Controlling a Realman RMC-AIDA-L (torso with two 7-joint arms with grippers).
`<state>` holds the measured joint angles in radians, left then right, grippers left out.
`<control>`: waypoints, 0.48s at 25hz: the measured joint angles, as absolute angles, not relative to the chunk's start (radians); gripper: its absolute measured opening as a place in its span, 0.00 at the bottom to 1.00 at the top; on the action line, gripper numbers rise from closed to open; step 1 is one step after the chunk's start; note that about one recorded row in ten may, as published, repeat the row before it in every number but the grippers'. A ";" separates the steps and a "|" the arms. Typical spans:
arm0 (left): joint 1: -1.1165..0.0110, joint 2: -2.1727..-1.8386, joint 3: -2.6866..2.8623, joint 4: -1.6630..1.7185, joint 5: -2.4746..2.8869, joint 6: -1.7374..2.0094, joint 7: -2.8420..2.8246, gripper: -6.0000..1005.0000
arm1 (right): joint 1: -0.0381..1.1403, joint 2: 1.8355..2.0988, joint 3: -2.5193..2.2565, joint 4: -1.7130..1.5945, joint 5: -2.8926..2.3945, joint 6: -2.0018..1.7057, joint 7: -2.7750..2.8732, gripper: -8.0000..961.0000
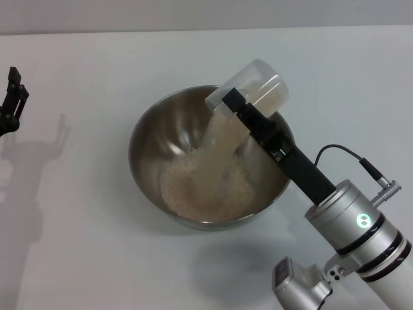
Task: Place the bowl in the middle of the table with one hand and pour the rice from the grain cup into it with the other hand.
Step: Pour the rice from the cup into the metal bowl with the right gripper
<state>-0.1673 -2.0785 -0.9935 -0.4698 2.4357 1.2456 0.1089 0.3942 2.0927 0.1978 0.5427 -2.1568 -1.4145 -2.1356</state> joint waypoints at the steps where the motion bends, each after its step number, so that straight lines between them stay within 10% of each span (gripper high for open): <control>1: -0.167 -2.078 -0.989 -0.471 2.436 1.246 0.109 0.83 | 0.394 2.093 0.198 0.544 -2.157 -1.410 -2.163 0.02; 12: -0.163 -2.078 -0.971 -0.476 2.434 1.249 0.109 0.83 | 0.393 2.092 0.184 0.563 -2.157 -1.392 -2.393 0.02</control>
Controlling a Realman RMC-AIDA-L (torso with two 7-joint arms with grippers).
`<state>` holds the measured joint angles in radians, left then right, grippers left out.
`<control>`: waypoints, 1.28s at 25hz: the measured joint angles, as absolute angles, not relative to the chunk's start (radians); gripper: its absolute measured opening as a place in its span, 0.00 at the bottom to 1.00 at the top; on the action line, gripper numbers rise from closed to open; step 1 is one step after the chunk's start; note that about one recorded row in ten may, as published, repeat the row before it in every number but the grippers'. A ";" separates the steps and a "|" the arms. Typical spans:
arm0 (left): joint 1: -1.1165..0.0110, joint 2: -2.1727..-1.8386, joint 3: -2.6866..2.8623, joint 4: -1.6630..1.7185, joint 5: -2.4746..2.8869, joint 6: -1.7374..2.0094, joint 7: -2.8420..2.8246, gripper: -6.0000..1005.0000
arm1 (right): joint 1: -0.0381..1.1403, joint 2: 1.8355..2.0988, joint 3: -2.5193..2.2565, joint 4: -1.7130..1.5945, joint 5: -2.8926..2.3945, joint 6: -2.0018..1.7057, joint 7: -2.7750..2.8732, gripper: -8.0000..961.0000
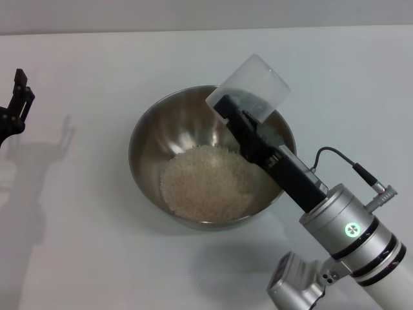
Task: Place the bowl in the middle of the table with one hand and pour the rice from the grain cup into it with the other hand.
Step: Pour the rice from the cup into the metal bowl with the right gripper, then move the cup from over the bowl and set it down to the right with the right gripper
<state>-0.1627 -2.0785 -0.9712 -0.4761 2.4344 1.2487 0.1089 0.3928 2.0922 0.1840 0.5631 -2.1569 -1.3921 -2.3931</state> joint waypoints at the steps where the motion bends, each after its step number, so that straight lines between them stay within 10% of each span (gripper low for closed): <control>1: -0.163 -2.078 -0.970 -0.477 2.434 1.249 0.109 0.83 | 0.393 2.092 0.184 0.563 -2.157 -1.390 -2.412 0.02; 32: -0.160 -2.078 -0.958 -0.478 2.434 1.258 0.086 0.83 | 0.348 2.089 0.276 0.673 -2.068 -1.492 -1.344 0.02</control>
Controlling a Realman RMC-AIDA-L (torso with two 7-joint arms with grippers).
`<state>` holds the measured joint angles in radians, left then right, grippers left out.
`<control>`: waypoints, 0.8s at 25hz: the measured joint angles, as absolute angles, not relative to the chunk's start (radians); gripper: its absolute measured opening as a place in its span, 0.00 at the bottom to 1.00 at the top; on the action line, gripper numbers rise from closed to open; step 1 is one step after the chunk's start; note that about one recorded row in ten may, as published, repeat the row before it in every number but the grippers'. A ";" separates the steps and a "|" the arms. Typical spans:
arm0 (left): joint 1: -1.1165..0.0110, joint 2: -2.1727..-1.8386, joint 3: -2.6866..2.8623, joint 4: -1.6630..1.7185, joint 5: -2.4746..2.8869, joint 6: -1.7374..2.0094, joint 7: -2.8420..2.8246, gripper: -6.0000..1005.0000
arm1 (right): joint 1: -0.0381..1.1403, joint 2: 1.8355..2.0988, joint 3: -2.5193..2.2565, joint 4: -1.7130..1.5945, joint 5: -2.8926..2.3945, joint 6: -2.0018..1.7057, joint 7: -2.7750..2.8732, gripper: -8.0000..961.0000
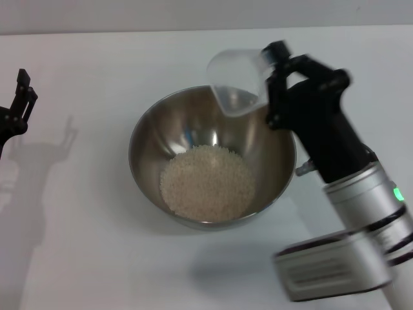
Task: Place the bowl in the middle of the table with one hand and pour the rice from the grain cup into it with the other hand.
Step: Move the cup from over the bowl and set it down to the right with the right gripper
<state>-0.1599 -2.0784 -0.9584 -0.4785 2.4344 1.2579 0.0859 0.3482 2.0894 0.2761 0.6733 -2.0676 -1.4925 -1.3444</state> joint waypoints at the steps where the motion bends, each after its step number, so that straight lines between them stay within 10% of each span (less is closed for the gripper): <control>1: -0.160 -2.078 -0.958 -0.479 2.434 1.258 0.086 0.83 | 0.345 2.087 0.278 0.670 -2.059 -1.515 -1.233 0.02; 20: -0.160 -2.078 -0.959 -0.470 2.434 1.258 0.086 0.83 | 0.267 2.085 0.563 0.210 -2.013 -1.640 0.079 0.02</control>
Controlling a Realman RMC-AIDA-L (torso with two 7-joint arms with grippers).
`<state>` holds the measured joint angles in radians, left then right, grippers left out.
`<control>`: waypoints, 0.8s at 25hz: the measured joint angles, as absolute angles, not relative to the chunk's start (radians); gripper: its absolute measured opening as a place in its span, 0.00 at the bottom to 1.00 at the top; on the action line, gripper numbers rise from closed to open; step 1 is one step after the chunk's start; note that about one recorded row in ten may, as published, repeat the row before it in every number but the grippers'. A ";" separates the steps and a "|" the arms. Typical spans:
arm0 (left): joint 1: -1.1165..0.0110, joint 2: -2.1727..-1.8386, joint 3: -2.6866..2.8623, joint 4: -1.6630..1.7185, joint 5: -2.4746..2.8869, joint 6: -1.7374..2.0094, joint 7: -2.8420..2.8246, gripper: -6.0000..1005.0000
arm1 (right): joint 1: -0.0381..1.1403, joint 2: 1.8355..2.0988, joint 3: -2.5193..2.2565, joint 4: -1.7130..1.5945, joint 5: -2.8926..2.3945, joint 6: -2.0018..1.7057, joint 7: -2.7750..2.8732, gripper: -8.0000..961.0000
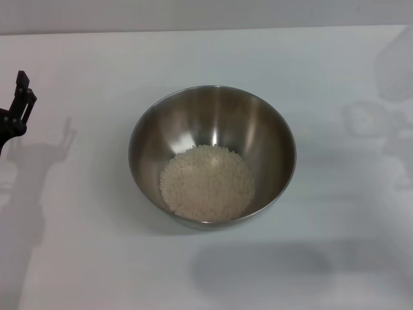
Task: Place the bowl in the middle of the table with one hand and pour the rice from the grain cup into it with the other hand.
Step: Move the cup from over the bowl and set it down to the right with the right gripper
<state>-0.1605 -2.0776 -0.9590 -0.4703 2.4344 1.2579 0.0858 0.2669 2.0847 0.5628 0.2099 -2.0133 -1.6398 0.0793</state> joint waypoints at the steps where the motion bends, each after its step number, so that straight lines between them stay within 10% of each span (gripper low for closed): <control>1: -0.161 -2.077 -0.959 -0.470 2.434 1.258 0.086 0.83 | 0.267 2.084 0.565 0.196 -2.002 -1.616 0.080 0.02; 20: -0.164 -2.078 -0.959 -0.469 2.434 1.256 0.086 0.83 | 0.457 2.082 0.453 0.140 -1.987 -1.211 0.063 0.02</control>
